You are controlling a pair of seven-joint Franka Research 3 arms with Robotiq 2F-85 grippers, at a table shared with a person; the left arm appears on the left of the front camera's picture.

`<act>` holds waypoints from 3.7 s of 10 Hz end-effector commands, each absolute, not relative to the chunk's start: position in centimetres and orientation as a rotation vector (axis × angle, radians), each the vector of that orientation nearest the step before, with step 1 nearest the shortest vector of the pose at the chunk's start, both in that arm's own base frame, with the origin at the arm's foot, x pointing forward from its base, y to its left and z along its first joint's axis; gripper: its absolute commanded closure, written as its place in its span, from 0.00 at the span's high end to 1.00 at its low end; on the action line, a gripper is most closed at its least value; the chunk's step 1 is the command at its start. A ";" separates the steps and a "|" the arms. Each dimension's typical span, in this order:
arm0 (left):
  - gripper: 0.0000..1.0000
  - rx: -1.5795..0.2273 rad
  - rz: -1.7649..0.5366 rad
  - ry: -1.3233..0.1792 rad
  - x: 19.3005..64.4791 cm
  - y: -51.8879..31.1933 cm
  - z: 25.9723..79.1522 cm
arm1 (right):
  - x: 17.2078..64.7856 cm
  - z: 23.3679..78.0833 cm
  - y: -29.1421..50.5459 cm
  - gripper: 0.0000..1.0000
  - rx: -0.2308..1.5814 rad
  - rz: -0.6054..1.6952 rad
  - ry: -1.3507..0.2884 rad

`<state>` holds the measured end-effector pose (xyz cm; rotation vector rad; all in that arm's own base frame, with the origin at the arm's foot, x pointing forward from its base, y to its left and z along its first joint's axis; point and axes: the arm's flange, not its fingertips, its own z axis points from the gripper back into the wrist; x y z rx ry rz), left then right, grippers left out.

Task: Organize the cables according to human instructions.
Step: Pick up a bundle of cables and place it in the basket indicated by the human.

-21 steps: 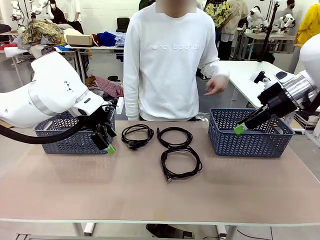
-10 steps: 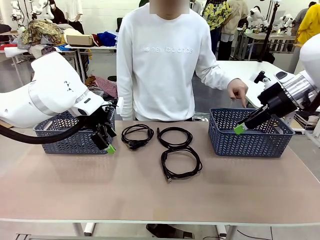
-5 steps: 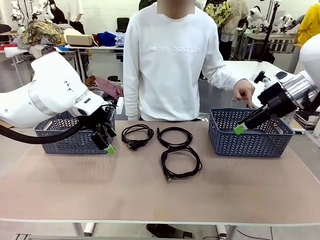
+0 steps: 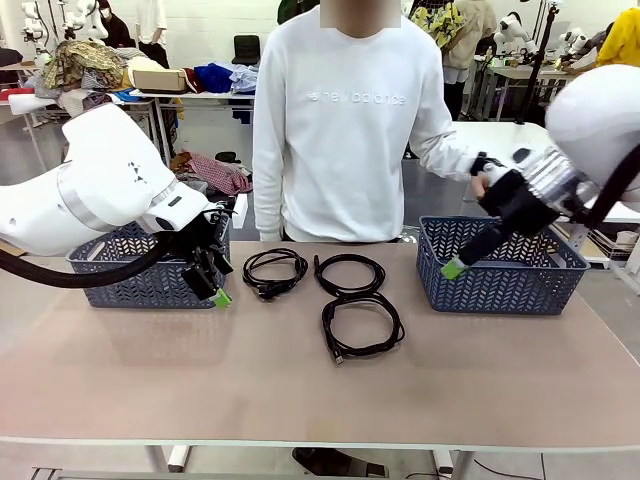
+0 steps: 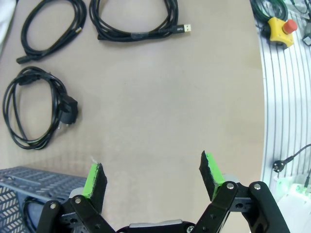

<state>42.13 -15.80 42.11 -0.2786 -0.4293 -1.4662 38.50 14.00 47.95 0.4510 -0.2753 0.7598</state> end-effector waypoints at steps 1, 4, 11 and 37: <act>1.00 -0.279 -1.465 -0.427 42.1 -15.7 42.1 | 39.2 49.6 17.8 1.00 0.364 0.697 -0.149; 1.00 -0.279 -1.465 -0.427 42.1 -15.7 42.1 | 39.5 48.9 24.3 1.00 0.242 0.692 -0.094; 1.00 -0.279 -1.465 -0.427 42.1 -15.7 42.1 | 39.0 47.3 27.9 1.00 0.186 0.698 -0.100; 1.00 -0.279 -1.465 -0.427 42.1 -15.7 42.1 | 42.5 36.6 38.5 1.00 0.030 0.021 -0.072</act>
